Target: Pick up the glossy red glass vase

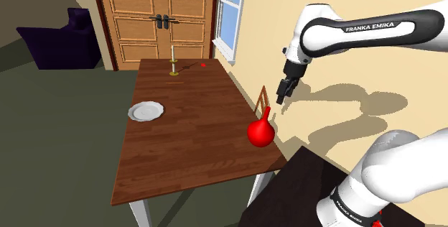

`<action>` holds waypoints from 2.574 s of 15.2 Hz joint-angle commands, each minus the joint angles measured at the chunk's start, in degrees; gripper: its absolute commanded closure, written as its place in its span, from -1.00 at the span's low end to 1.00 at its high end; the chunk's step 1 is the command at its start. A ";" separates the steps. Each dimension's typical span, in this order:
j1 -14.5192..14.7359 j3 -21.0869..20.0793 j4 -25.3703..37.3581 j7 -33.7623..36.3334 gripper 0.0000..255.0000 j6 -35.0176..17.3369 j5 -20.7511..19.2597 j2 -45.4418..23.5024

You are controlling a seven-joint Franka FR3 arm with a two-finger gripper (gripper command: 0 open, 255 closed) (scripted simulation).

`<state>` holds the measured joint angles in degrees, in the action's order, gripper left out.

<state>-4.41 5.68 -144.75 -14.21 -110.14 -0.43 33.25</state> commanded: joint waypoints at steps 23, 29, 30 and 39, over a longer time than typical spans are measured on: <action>-7.13 11.12 18.39 -25.00 -1.00 -32.86 11.15 -48.24; -9.64 9.73 22.85 -28.48 -1.00 -35.74 14.69 -55.52; -9.80 9.51 22.86 -28.73 -1.00 -36.33 15.03 -56.14; -10.40 8.70 23.08 -29.63 1.00 -38.28 16.21 -58.38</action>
<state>-14.80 14.38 -121.68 -43.84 -148.40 15.77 -25.10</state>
